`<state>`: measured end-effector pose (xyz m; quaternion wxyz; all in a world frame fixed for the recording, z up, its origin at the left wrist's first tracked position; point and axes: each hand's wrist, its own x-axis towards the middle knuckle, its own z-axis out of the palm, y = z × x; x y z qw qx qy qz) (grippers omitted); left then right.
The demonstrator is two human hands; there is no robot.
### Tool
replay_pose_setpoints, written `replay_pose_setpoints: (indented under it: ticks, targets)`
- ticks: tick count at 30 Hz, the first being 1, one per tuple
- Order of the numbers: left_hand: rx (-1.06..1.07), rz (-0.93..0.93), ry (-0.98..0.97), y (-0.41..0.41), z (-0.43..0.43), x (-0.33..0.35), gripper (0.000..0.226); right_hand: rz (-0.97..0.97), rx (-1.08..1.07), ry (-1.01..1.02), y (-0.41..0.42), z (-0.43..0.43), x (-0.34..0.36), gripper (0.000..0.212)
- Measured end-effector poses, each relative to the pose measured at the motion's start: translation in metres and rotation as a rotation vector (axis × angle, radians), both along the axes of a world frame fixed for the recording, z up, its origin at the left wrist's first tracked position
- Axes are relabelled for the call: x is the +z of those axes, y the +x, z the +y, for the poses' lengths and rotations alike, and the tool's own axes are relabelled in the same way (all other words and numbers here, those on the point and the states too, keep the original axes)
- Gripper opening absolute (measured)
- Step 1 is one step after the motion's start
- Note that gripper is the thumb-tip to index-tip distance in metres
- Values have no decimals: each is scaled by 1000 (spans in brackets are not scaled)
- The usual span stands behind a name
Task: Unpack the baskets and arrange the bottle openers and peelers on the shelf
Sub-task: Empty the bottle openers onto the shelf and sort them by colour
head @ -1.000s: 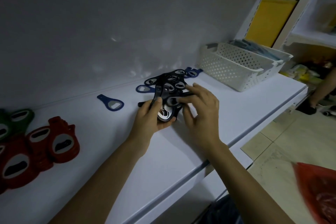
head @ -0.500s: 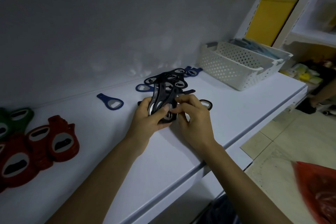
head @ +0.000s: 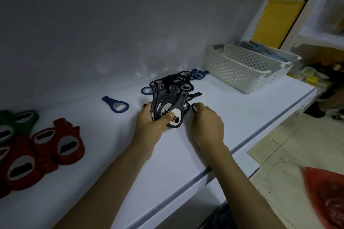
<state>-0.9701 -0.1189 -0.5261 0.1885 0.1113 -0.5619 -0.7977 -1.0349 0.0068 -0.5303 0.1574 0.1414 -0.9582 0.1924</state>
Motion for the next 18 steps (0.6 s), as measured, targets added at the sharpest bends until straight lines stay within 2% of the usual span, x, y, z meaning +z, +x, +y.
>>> replay_pose_setpoints:
  ticks: [3, 6, 8, 10, 13, 14, 16, 18]
  targets:
    - [4, 9, -20, 0, 1, 0, 36, 73, 25, 91, 3, -1, 1, 47]
    - [14, 32, -19, -1, 2, -1, 34, 121, 31, 181, -1, -4, 8, 37]
    - [26, 42, -5, -2, 2, -2, 33, 155, 55, 166, -3, -5, 12, 35]
    - [44, 47, 23, -3, 1, -3, 31, 214, 90, -20, -2, -3, 12, 44]
    - [55, 39, 76, -5, -1, -4, 29, 413, 139, -396, -1, 0, 10, 24]
    - [55, 26, 93, -6, -2, -4, 29, 449, 158, -482, -1, 1, 9, 23]
    - [43, 8, 115, -7, -3, -4, 28, 430, 235, -627, 0, 3, 8, 25]
    - [23, 1, 126, -8, -3, -3, 28, 423, 309, -663, 3, 4, 6, 24]
